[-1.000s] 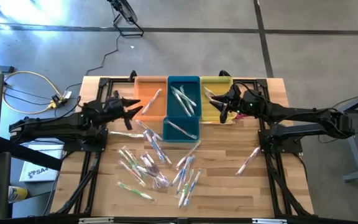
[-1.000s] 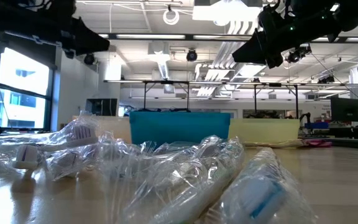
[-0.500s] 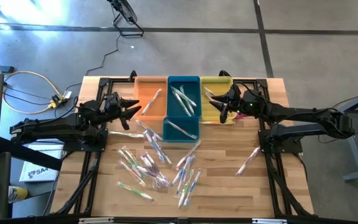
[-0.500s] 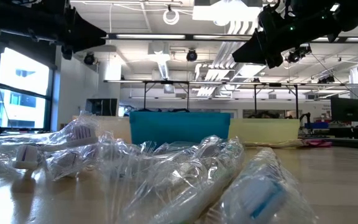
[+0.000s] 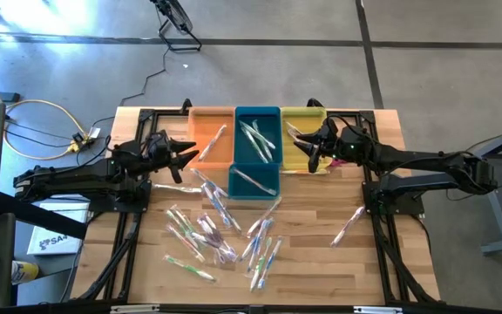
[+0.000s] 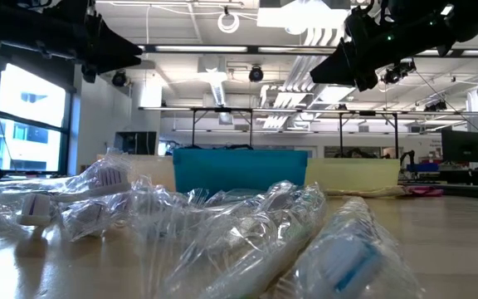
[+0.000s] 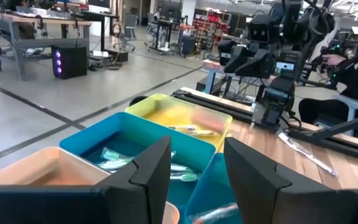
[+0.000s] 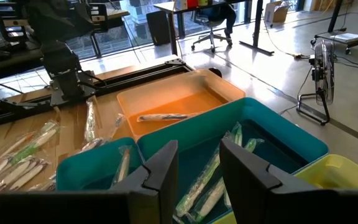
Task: Pick & Place Toothbrushes
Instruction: Put the green toothbrush into the top blue bin
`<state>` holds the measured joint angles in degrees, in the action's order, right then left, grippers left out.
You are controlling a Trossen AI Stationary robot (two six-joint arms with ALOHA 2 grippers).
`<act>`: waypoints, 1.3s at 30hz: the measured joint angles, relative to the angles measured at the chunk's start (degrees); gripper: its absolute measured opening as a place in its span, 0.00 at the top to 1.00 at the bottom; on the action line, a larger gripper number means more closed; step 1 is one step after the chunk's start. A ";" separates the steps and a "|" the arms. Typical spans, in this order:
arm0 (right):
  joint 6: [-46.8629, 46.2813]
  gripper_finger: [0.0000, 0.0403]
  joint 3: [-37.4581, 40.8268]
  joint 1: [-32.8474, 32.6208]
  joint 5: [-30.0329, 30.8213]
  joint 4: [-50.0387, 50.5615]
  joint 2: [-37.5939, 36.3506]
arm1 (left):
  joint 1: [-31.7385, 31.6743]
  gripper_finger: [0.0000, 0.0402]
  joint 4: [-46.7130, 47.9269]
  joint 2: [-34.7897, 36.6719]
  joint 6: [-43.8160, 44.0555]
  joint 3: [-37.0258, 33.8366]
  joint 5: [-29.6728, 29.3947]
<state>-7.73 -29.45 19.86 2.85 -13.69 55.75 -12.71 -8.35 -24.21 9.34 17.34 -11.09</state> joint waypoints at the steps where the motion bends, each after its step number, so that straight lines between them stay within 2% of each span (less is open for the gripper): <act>1: 0.00 0.72 0.00 0.02 0.00 0.00 0.00 | 0.00 0.64 0.12 -0.02 0.01 0.00 0.01; 39: 0.02 0.72 0.00 0.01 0.00 0.00 0.00 | 0.00 0.64 0.76 -0.04 4.69 0.02 1.77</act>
<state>-7.70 -29.45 19.87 2.85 -13.69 55.75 -12.71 -7.60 -24.25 14.02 17.37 -9.32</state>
